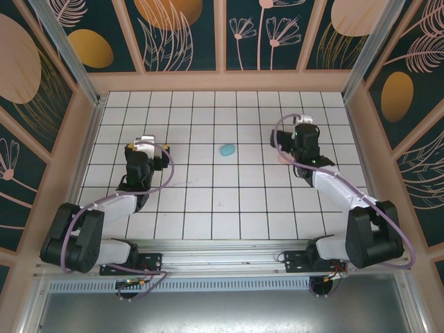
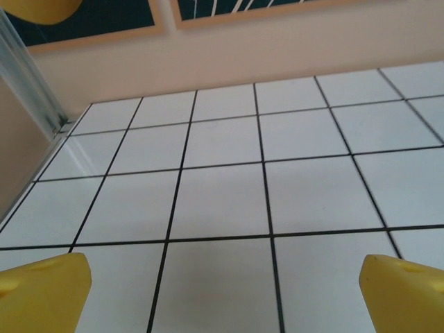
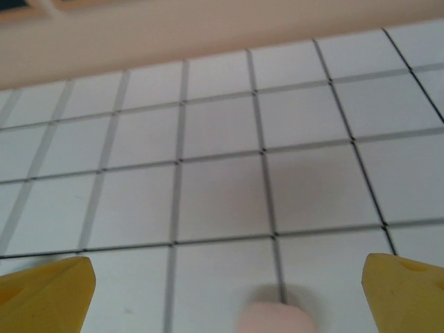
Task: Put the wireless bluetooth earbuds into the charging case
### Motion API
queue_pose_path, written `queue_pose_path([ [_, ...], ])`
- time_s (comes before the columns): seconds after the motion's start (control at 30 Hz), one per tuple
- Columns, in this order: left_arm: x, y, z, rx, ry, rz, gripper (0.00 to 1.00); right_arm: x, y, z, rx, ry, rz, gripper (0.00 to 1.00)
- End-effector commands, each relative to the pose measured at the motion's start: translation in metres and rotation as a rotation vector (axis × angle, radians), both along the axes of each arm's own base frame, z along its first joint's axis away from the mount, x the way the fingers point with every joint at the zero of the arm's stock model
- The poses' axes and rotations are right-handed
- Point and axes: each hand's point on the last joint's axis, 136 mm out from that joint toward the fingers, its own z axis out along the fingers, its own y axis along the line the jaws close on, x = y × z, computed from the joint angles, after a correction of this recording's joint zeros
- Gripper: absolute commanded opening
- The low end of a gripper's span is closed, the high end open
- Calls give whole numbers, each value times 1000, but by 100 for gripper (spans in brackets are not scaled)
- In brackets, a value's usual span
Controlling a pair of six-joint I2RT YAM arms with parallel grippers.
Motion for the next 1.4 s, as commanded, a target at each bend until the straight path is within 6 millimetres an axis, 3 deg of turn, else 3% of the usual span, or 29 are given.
queue_pose_path([
  [0.0,4,14,8,-3,-70,42,98,-3,-29,10,-8,-130,-84,99],
  [0.2,7,39,0,-24,-99,108,99,-20,-81,-6,85,-215,-213,99],
  [0.33,4,59,0,-90,-146,146,99,-31,-93,0,60,-343,-220,99],
  [0.47,-11,81,-2,-172,-208,206,99,-32,-102,-6,8,-355,-244,99],
  [0.8,-9,71,-6,-159,-197,140,99,-20,-104,-33,-37,-334,-220,99],
  [0.9,-9,71,-5,-158,-201,140,99,-14,-91,-42,-47,-318,-143,99],
  [1.0,-9,71,-6,-156,-200,140,99,-19,-81,-45,-45,-346,-83,99],
  [1.37,-9,70,-5,-157,-204,134,98,-20,-83,-44,-44,-354,-84,99],
])
